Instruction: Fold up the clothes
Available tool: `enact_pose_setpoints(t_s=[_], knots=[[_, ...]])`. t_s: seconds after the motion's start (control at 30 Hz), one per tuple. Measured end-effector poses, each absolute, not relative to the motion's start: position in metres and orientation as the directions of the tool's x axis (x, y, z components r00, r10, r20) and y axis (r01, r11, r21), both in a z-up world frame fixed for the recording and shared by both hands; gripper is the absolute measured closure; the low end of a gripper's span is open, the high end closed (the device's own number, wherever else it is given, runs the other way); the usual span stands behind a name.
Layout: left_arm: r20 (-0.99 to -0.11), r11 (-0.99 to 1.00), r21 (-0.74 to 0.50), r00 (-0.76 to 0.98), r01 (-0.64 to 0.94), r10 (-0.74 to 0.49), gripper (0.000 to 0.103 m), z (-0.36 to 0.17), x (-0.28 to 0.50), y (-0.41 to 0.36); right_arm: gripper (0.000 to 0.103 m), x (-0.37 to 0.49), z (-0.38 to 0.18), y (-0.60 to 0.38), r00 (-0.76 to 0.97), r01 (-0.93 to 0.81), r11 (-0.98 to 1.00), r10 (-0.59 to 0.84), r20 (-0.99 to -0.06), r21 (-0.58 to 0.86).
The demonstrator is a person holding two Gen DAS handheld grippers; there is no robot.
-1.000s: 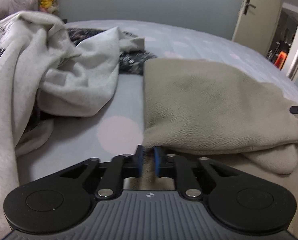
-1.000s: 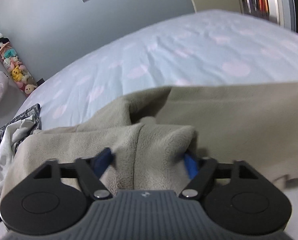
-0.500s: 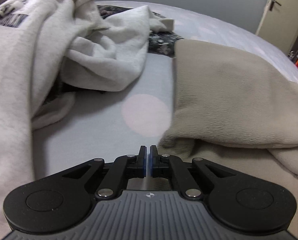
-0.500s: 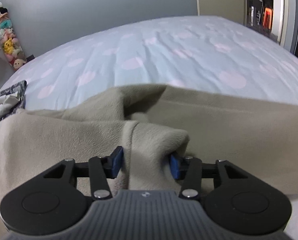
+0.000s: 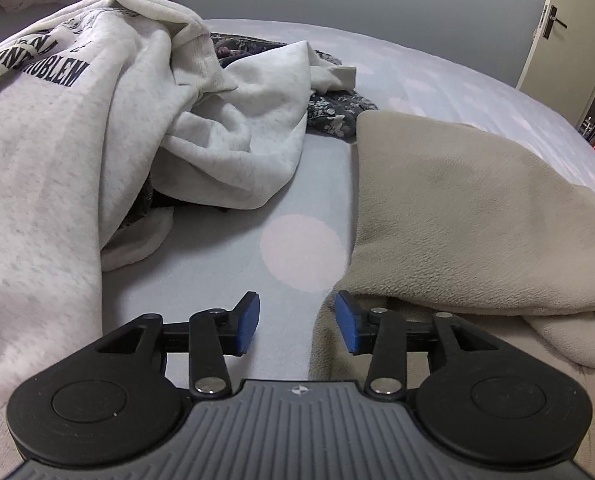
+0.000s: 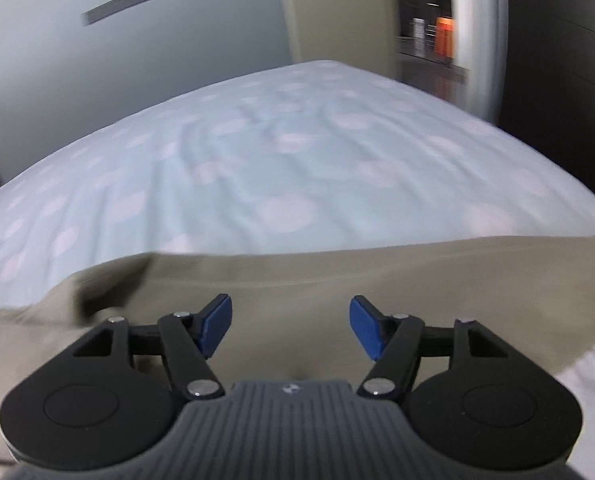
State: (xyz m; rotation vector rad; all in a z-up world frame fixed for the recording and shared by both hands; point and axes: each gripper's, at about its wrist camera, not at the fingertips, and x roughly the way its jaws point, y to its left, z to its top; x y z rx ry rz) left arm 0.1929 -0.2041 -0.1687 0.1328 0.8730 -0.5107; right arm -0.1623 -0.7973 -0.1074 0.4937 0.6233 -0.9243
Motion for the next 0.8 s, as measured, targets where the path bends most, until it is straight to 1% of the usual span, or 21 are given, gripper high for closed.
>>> enact_pose_setpoints(t_s=[0.3, 0.43, 0.53, 0.63, 0.8], knots=[[-0.798, 0.885, -0.055, 0.513, 0.463, -0.317, 0.063, -0.188, 0.198, -0.207, 0.031, -0.243, -0.111, -0.863, 0.3, 0.947, 0.29, -0.64, -0.707, 0.139], [-0.791, 0.879, -0.036, 0.524, 0.476, -0.316, 0.061, -0.192, 0.194, -0.207, 0.031, -0.278, -0.125, -0.887, 0.254, 0.967, 0.159, -0.635, -0.73, 0.198], [-0.789, 0.883, -0.056, 0.521, 0.466, -0.325, 0.061, -0.195, 0.194, -0.205, 0.028, -0.297, -0.136, -0.903, 0.236, 0.967, 0.079, -0.622, -0.746, 0.24], [-0.789, 0.886, -0.066, 0.519, 0.46, -0.328, 0.06, -0.197, 0.194, -0.204, 0.028, -0.306, -0.147, -0.916, 0.236, 0.962, 0.037, -0.605, -0.76, 0.269], [-0.791, 0.889, -0.065, 0.52, 0.453, -0.323, 0.06, -0.197, 0.194, -0.205, 0.026, -0.308, -0.171, -0.932, 0.243, 0.962, 0.032, -0.555, -0.796, 0.271]])
